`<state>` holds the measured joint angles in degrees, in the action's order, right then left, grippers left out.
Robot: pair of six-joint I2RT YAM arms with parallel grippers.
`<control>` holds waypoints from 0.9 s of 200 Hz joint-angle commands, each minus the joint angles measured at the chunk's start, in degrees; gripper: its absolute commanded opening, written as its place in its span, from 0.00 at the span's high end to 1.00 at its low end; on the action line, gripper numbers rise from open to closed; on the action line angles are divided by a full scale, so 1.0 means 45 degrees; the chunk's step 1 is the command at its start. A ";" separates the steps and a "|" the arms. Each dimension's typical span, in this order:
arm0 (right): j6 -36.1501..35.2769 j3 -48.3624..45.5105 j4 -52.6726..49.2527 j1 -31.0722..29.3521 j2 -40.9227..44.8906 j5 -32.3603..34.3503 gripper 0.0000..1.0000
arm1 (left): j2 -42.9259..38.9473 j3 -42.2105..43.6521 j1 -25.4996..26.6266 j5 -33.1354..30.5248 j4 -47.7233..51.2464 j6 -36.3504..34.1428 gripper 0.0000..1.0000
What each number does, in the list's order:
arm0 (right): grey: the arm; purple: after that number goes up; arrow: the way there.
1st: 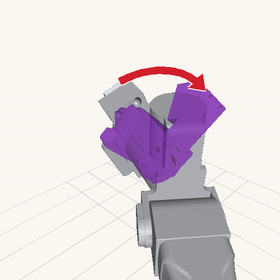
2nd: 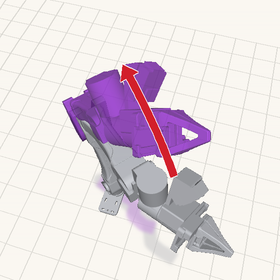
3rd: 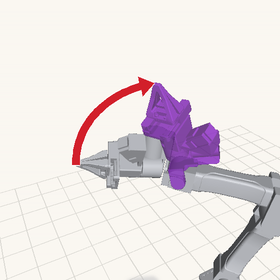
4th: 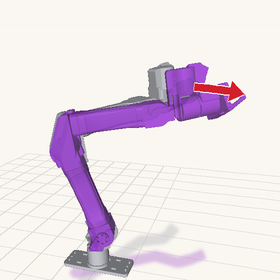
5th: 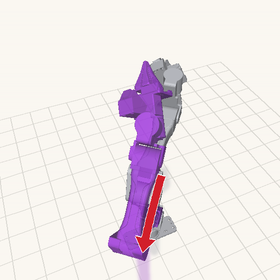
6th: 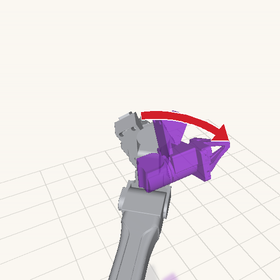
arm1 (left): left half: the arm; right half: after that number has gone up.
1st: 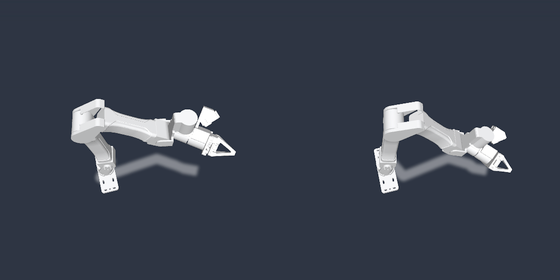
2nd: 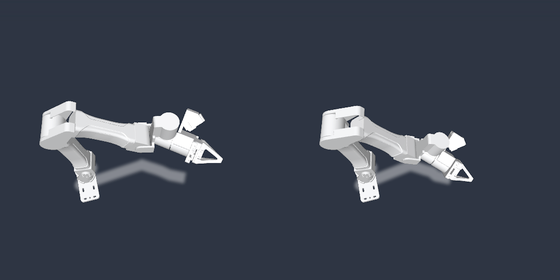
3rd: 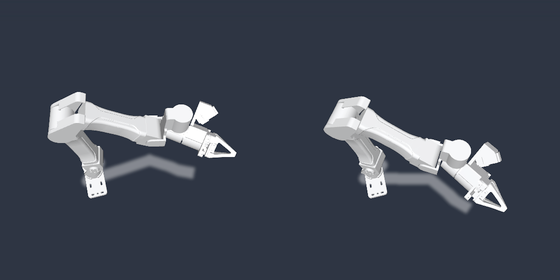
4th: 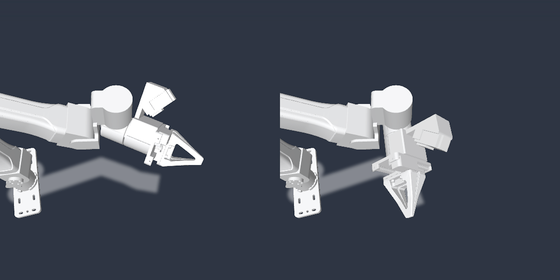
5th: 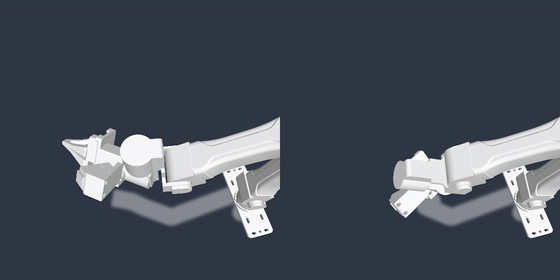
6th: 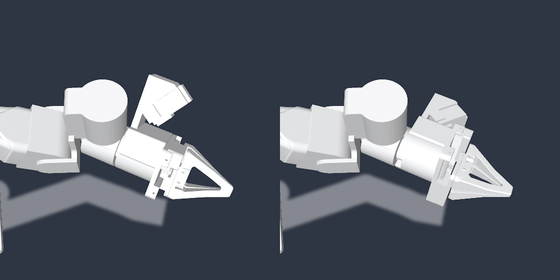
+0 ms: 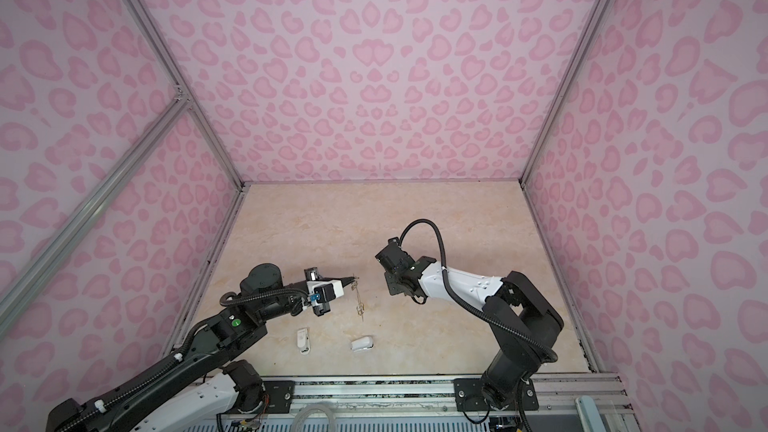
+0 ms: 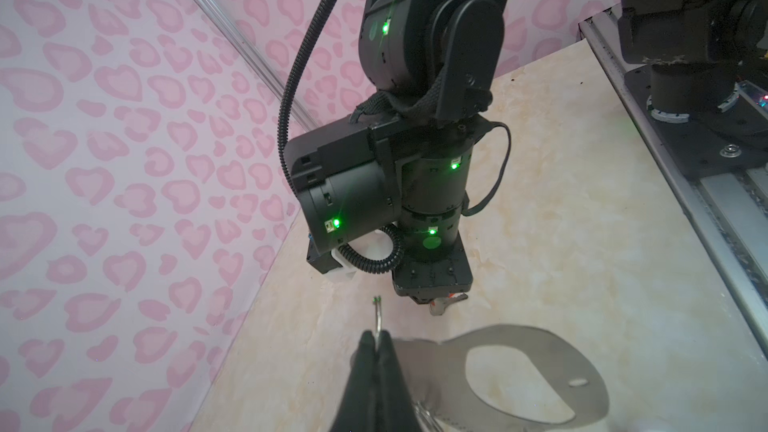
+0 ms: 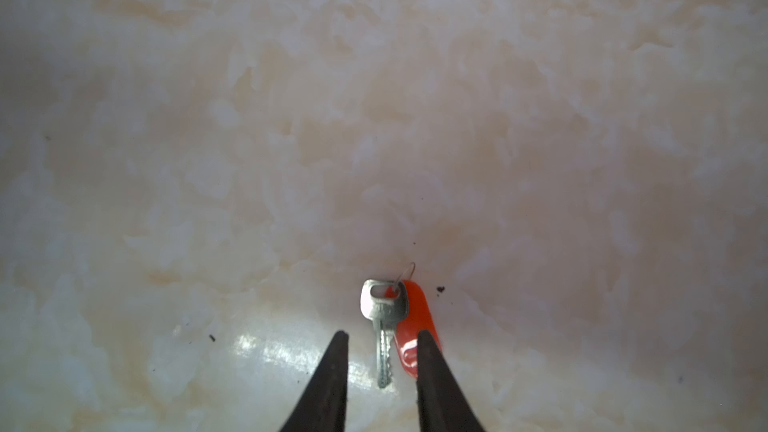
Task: Put the keys on the keyring
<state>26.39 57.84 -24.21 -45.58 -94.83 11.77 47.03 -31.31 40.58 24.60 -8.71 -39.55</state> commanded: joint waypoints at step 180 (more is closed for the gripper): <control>0.1292 0.1747 -0.1456 0.0110 -0.2658 0.1114 0.80 | 0.0222 0.0161 -0.0020 0.0235 -0.0209 -0.0327 0.97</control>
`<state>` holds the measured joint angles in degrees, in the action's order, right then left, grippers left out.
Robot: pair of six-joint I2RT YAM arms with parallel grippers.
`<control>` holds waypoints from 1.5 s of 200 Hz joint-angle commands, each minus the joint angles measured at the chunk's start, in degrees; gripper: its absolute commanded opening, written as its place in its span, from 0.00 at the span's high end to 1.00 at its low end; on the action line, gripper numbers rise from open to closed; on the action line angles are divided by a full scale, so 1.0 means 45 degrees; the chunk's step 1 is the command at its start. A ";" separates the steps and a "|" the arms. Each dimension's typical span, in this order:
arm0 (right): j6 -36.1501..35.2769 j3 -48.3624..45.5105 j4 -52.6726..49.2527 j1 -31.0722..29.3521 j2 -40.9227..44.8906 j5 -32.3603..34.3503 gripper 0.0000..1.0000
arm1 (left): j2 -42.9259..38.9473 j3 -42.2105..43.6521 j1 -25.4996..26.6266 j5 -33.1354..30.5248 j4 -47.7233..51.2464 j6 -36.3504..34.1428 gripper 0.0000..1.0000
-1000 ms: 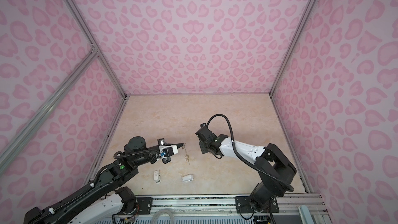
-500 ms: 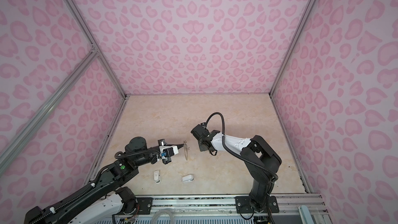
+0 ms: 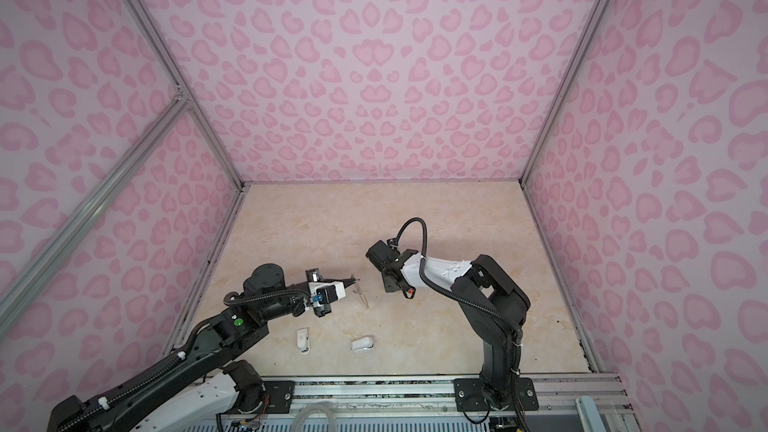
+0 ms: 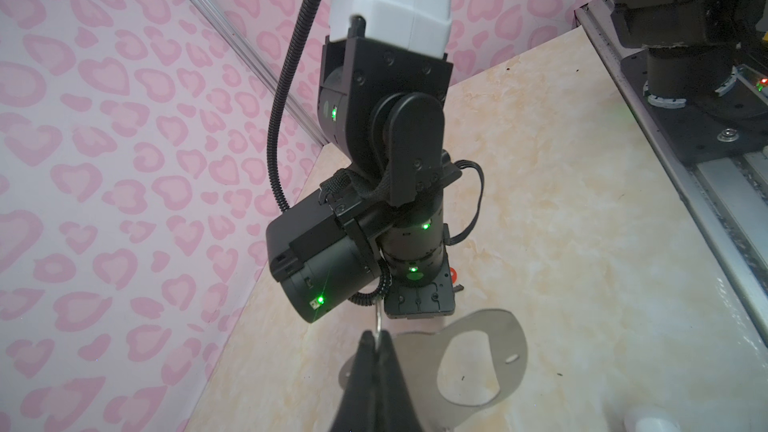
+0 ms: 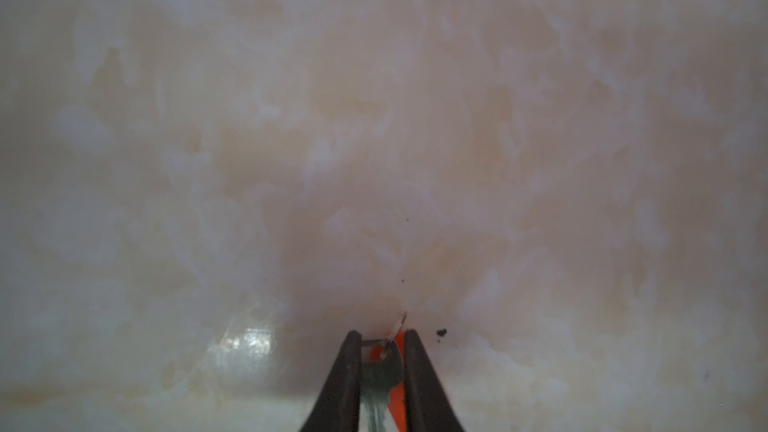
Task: Put the keys on the keyring
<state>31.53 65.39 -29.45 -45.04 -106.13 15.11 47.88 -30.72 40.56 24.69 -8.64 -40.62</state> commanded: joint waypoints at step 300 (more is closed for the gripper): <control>-1.2462 -0.7572 0.6112 0.0438 1.4334 -0.9211 1.00 | 0.1317 -0.1893 0.0149 0.3313 0.2204 -0.2771 0.97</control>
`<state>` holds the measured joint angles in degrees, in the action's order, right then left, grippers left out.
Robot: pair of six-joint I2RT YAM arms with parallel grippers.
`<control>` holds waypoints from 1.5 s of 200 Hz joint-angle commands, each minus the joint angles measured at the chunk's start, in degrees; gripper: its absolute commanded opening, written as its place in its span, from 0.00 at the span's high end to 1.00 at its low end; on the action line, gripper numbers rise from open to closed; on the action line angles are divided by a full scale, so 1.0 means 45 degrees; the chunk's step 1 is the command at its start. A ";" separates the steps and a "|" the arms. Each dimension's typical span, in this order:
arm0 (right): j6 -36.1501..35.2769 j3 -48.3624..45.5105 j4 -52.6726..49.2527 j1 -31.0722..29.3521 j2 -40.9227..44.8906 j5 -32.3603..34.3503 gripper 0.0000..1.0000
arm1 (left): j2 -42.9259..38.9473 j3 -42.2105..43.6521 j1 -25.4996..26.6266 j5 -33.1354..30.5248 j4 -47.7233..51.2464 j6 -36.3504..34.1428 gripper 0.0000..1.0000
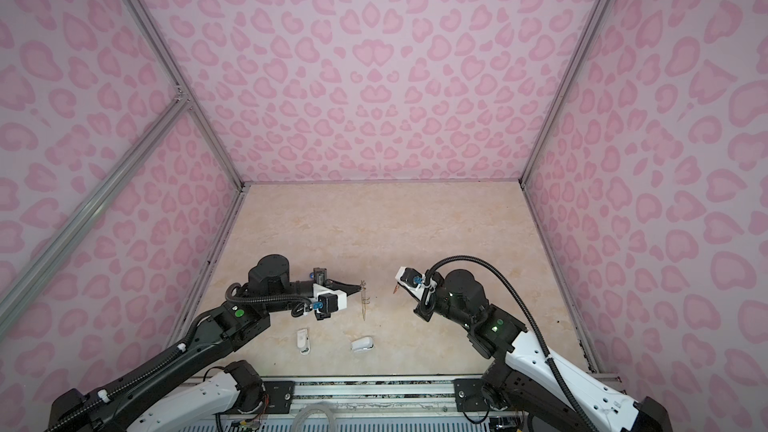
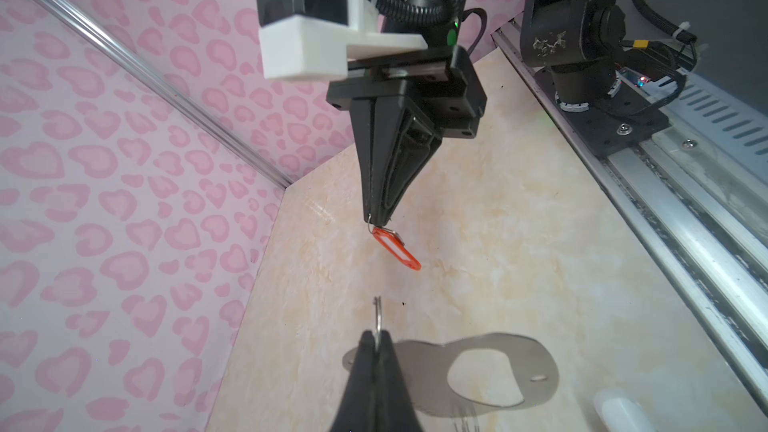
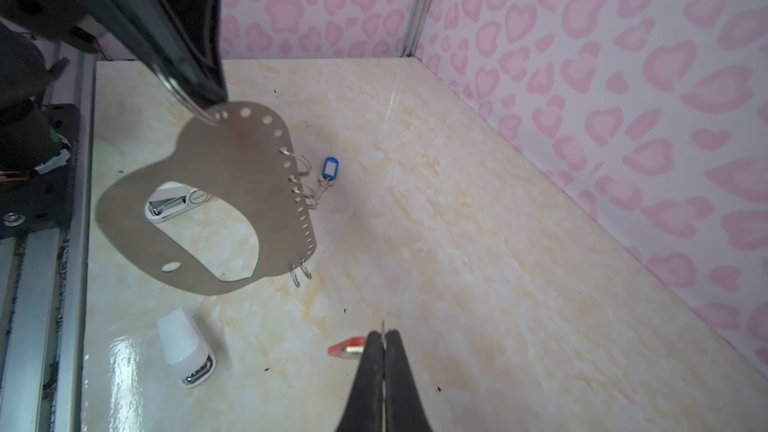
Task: Put the keys on the keyring
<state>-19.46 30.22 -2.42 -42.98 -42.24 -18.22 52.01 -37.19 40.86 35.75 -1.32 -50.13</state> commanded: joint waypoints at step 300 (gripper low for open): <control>-0.3761 0.1111 -0.1397 -0.1949 0.0243 -0.1884 1.00 | 0.2785 -0.2910 0.1434 0.1330 0.3376 -0.0912 0.97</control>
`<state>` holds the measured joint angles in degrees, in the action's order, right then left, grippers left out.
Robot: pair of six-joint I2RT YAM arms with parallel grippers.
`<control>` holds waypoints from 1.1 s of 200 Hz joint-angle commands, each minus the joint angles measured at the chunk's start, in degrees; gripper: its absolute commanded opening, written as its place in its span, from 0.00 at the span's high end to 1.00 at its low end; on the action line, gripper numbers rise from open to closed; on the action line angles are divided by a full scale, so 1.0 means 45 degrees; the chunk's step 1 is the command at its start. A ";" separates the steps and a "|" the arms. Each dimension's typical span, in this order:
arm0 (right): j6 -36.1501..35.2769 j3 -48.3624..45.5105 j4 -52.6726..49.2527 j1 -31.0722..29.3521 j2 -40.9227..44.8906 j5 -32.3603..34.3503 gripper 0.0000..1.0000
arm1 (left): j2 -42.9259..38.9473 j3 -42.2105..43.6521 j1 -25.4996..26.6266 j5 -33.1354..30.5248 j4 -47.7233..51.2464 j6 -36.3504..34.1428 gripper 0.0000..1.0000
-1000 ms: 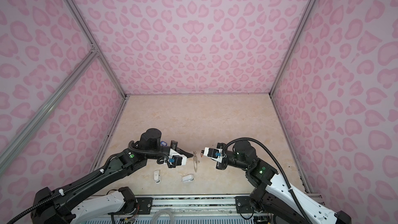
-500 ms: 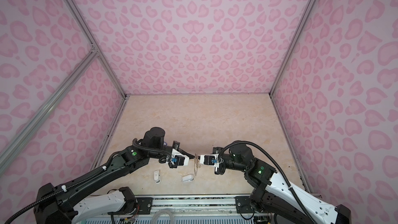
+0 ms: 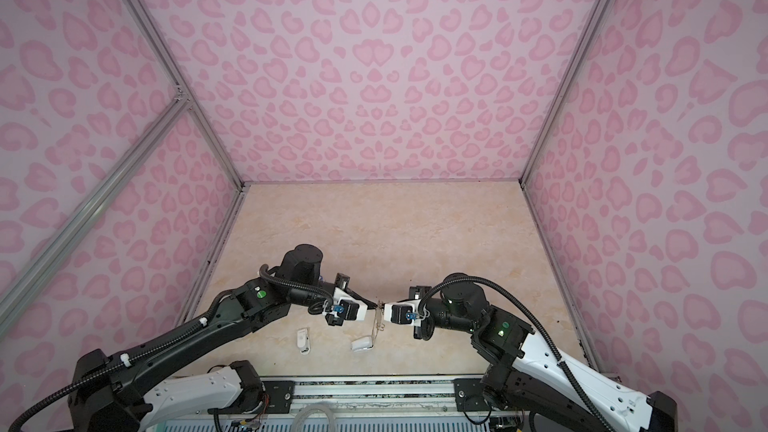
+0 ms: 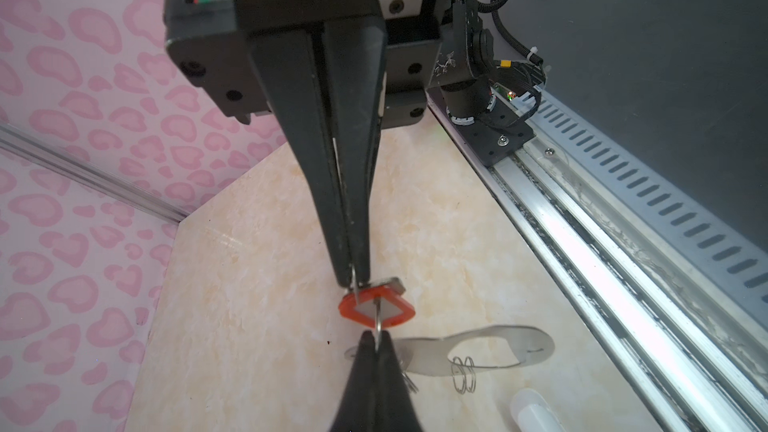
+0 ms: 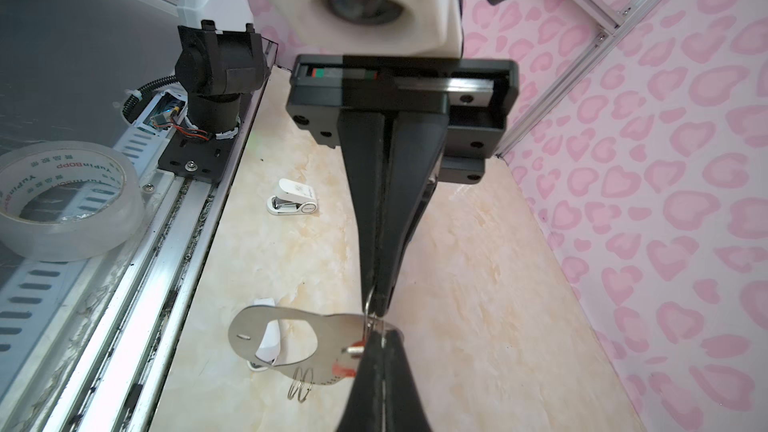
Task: Put the keys on the keyring
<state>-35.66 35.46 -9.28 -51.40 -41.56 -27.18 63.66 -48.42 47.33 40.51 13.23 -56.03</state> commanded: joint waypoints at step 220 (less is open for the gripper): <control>-0.2022 -0.0343 -0.1144 -0.1381 0.0813 0.1880 1.00 | 0.0072 -0.0801 -0.0262 0.1194 -0.0235 0.1821 0.96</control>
<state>-44.16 34.89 -13.06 -57.32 -38.48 -19.75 64.34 -50.83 46.54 45.69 15.92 -48.42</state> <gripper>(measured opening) 0.049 0.049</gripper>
